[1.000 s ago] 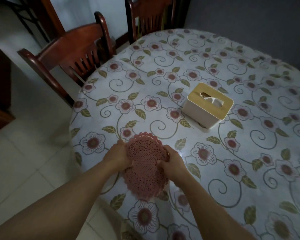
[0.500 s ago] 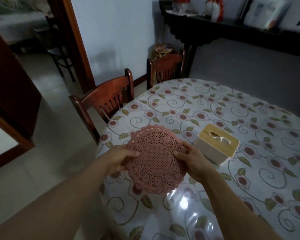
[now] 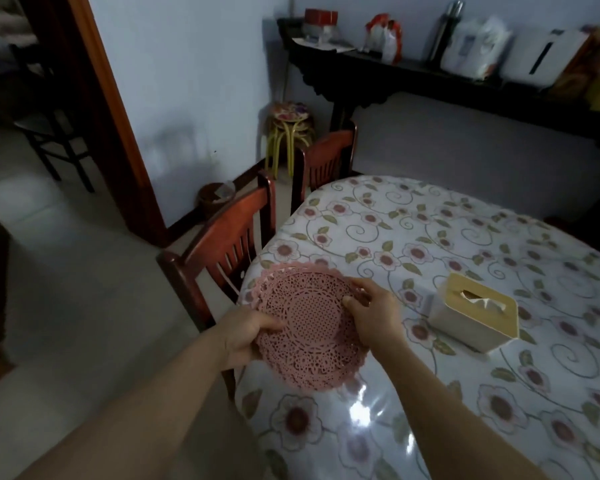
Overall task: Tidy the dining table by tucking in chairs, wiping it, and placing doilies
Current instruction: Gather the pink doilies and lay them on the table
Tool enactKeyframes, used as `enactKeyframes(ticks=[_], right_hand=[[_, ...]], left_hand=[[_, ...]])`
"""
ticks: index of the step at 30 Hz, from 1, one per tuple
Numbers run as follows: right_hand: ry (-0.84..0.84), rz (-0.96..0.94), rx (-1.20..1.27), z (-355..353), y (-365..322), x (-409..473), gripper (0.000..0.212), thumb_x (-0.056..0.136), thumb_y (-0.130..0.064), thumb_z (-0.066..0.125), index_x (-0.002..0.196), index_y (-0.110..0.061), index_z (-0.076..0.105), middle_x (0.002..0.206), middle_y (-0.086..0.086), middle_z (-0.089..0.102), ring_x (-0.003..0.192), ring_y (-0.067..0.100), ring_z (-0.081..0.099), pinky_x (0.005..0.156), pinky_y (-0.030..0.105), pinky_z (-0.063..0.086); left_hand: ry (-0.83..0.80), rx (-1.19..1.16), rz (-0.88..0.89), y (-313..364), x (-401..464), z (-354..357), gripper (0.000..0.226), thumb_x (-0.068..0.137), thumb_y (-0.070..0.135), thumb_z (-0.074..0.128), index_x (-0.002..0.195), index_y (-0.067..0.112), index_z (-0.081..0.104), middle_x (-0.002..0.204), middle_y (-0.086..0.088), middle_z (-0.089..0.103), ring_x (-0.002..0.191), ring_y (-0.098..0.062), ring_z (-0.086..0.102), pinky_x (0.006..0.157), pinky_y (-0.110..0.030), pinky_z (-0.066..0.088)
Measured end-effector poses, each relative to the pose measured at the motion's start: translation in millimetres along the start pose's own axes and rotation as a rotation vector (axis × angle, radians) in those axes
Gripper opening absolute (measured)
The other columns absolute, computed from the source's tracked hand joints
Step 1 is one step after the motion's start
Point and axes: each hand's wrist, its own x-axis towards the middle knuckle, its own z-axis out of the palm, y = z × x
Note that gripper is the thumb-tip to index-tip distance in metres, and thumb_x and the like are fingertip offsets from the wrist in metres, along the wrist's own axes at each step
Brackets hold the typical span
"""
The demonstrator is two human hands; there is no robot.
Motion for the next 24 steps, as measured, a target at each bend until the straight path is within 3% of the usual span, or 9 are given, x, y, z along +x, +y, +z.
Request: enactKeyframes(ticks=[2, 5, 7, 10, 13, 16, 21, 24], right_hand=[[0.068, -0.105, -0.143, 11.3, -7.3, -2.9, 0.038, 0.085, -0.008, 0.065, 0.122, -0.017, 0.063, 0.097, 0.000, 0.070, 0.066, 0.000, 0.054, 0.067, 0.005, 0.043], [0.136, -0.168, -0.267, 27.4, -10.0, -4.8, 0.027, 0.085, -0.002, 0.062, 0.112, -0.004, 0.063, 0.096, 0.012, 0.066, 0.081, 0.022, 0.059, 0.075, 0.031, 0.050], [0.148, -0.107, -0.271, 36.3, -8.3, -1.7, 0.011, 0.087, -0.002, 0.058, 0.097, -0.005, 0.054, 0.090, 0.010, 0.059, 0.080, 0.025, 0.054, 0.069, 0.035, 0.046], [0.160, 0.095, -0.112, 42.7, -3.1, 10.1, 0.009, 0.091, -0.005, 0.052, 0.090, -0.010, 0.044, 0.078, 0.003, 0.054, 0.069, 0.020, 0.052, 0.056, 0.033, 0.042], [0.182, 0.226, -0.052, 44.6, 9.2, 20.8, 0.010, 0.092, -0.005, 0.050, 0.090, -0.013, 0.043, 0.076, 0.004, 0.054, 0.061, 0.011, 0.047, 0.048, 0.027, 0.033], [0.167, 0.297, -0.048, 48.6, 23.0, 31.0, 0.017, 0.089, 0.002, 0.043, 0.093, -0.014, 0.045, 0.075, 0.009, 0.057, 0.059, 0.019, 0.052, 0.045, 0.026, 0.038], [0.171, 0.426, 0.057, 51.9, 46.3, 58.5, 0.041, 0.086, 0.007, 0.034, 0.107, -0.021, 0.054, 0.083, 0.007, 0.060, 0.064, 0.020, 0.058, 0.041, 0.024, 0.041], [0.234, 0.485, 0.118, 56.1, 60.5, 79.3, 0.047, 0.083, 0.010, 0.032, 0.110, -0.022, 0.055, 0.080, 0.004, 0.060, 0.061, 0.020, 0.057, 0.038, 0.024, 0.039]], left_hand=[[-0.002, 0.021, 0.008, 4.8, 6.5, -11.8, 0.036, 0.086, -0.006, 0.053, 0.119, 0.008, 0.057, 0.108, -0.011, 0.068, 0.101, -0.027, 0.061, 0.071, -0.036, 0.053], [-0.034, 0.064, 0.039, 6.9, 15.7, -21.3, 0.040, 0.085, -0.005, 0.055, 0.121, 0.012, 0.054, 0.112, -0.012, 0.066, 0.105, -0.030, 0.060, 0.079, -0.048, 0.053], [-0.044, 0.074, 0.046, 9.2, 19.4, -25.7, 0.040, 0.084, -0.002, 0.058, 0.120, 0.014, 0.055, 0.112, -0.013, 0.067, 0.105, -0.032, 0.061, 0.082, -0.054, 0.053], [-0.097, 0.087, 0.010, 15.3, 23.8, -36.5, 0.037, 0.082, 0.002, 0.064, 0.116, 0.017, 0.059, 0.105, -0.008, 0.072, 0.100, -0.027, 0.065, 0.072, -0.042, 0.057], [-0.112, 0.177, -0.049, 17.9, 30.5, -50.3, 0.039, 0.084, -0.004, 0.059, 0.117, 0.017, 0.059, 0.109, -0.007, 0.069, 0.107, -0.028, 0.060, 0.090, -0.046, 0.049], [-0.034, 0.259, -0.083, 19.3, 41.5, -59.8, 0.045, 0.084, -0.011, 0.052, 0.122, 0.013, 0.055, 0.119, -0.012, 0.062, 0.115, -0.034, 0.052, 0.100, -0.052, 0.040], [0.211, 0.398, -0.050, 23.0, 59.9, -72.6, 0.044, 0.083, -0.014, 0.048, 0.119, 0.010, 0.057, 0.110, -0.011, 0.063, 0.103, -0.031, 0.058, 0.084, -0.040, 0.049], [0.405, 0.419, 0.013, 31.0, 72.4, -76.4, 0.039, 0.081, -0.010, 0.053, 0.114, 0.011, 0.059, 0.096, -0.006, 0.064, 0.082, -0.020, 0.061, 0.061, -0.026, 0.049]])
